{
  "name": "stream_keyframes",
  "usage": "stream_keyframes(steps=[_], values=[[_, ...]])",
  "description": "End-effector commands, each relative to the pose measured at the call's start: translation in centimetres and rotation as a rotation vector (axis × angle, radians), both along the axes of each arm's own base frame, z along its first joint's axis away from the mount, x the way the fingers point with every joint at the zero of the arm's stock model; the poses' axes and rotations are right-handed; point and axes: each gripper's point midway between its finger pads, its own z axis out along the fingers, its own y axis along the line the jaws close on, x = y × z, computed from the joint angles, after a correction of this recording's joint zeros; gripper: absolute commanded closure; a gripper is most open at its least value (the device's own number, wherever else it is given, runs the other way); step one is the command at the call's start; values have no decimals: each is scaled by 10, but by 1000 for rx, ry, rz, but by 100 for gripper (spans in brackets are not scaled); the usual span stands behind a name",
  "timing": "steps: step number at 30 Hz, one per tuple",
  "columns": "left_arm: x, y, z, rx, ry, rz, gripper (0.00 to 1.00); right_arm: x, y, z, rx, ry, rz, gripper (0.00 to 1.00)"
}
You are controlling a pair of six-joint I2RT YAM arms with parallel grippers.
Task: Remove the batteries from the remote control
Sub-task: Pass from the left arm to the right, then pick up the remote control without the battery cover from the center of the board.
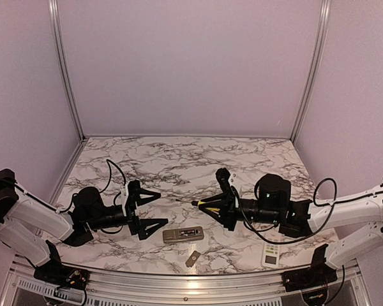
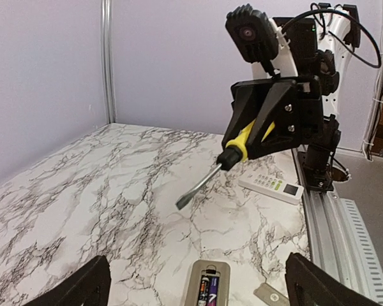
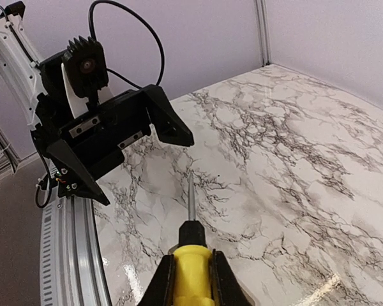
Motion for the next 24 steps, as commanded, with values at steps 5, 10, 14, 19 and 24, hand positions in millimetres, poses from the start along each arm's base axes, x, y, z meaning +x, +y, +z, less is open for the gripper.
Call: stream_keyframes(steps=[5, 10, 14, 19, 24], values=[[43, 21, -40, 127, 3, 277, 1, 30, -41, -4, -60, 6, -278, 100], [47, 34, -43, 132, -5, 341, 1, 38, -53, -11, -84, 30, -354, 100], [42, 32, -53, 168, -7, 307, 1, 48, -60, -19, -105, 67, -398, 100], [14, 13, -67, 215, -6, 104, 1, 45, -61, -23, -119, 82, -388, 100], [1, 5, -81, 250, -8, 5, 1, 43, -62, -28, -141, 92, -381, 100]])
